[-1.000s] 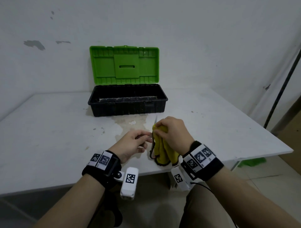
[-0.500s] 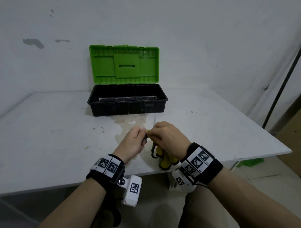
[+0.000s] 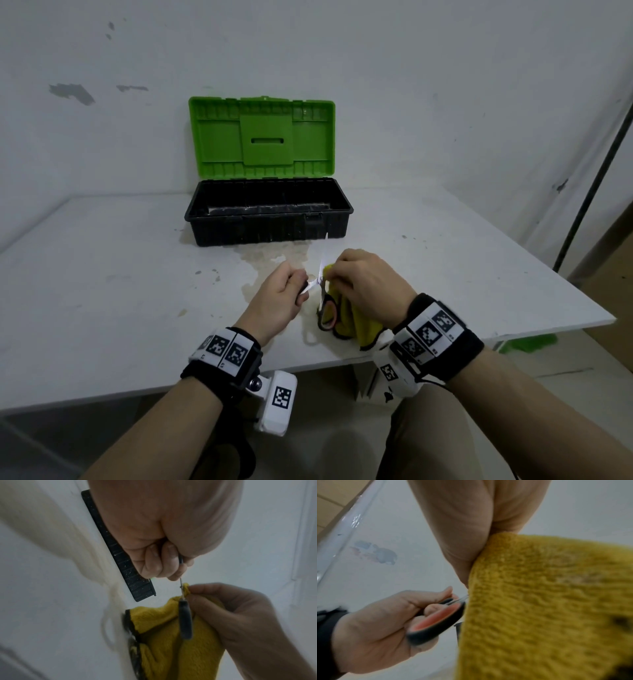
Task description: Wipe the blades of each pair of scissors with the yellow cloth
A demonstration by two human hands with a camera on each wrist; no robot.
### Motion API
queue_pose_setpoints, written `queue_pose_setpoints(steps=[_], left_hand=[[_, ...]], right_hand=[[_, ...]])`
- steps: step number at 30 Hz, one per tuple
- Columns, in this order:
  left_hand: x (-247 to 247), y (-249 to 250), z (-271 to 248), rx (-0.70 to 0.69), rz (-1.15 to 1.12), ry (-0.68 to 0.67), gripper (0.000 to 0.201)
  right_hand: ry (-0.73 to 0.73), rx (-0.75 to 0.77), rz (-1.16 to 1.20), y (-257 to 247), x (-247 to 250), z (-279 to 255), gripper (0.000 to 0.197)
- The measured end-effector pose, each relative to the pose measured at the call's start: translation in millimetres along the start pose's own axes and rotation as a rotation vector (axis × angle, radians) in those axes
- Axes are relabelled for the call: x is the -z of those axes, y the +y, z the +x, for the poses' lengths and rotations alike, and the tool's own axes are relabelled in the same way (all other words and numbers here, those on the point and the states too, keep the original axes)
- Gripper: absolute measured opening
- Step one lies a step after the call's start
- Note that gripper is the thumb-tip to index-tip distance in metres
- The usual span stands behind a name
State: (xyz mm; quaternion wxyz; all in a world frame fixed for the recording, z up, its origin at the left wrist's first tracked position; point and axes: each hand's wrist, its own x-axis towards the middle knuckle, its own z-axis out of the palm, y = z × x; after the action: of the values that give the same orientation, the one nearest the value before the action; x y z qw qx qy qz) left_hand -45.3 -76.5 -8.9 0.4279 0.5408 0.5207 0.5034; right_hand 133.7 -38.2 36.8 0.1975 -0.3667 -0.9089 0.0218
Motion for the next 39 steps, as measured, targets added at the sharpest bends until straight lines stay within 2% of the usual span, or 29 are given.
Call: queue_pose_setpoints(steps=[5, 9, 14, 18, 20, 23, 27, 39], left_hand=[[2.8, -0.5, 2.4, -0.009, 0.019, -0.003, 0.024], [-2.2, 1.3, 3.3, -0.037, 0.024, 0.008, 0.022], [0.3, -3.1, 6.3, -0.059, 0.078, 0.035, 0.022], [-2.5, -3.3, 4.7, -0.051, 0.061, 0.008, 0.021], [-4.2, -3.7, 4.7, -0.057, 0.056, -0.012, 0.022], [-1.8, -3.6, 3.9, -0.031, 0.012, 0.014, 0.021], [5.2, 0.5, 4.5, -0.042, -0.024, 0.026, 0.022], [-7.6, -1.6, 24.9, -0.014, 0.030, 0.035, 0.021]], right_hand=[[0.109, -0.020, 0.071, 4.9, 12.6, -0.1, 0.016], [0.004, -0.005, 0.035, -6.9, 6.8, -0.1, 0.021], [-0.144, 0.110, -0.001, -8.1, 7.6, -8.0, 0.021], [-0.028, 0.121, 0.036, -10.2, 8.8, -5.8, 0.018], [-0.018, 0.131, 0.037, -12.5, 1.0, -5.7, 0.018], [-0.006, 0.051, 0.041, -1.8, -5.6, -7.0, 0.019], [0.034, -0.129, 0.037, 26.8, -5.9, -9.7, 0.020], [0.195, -0.407, 0.263, 71.9, 15.9, -2.2, 0.014]])
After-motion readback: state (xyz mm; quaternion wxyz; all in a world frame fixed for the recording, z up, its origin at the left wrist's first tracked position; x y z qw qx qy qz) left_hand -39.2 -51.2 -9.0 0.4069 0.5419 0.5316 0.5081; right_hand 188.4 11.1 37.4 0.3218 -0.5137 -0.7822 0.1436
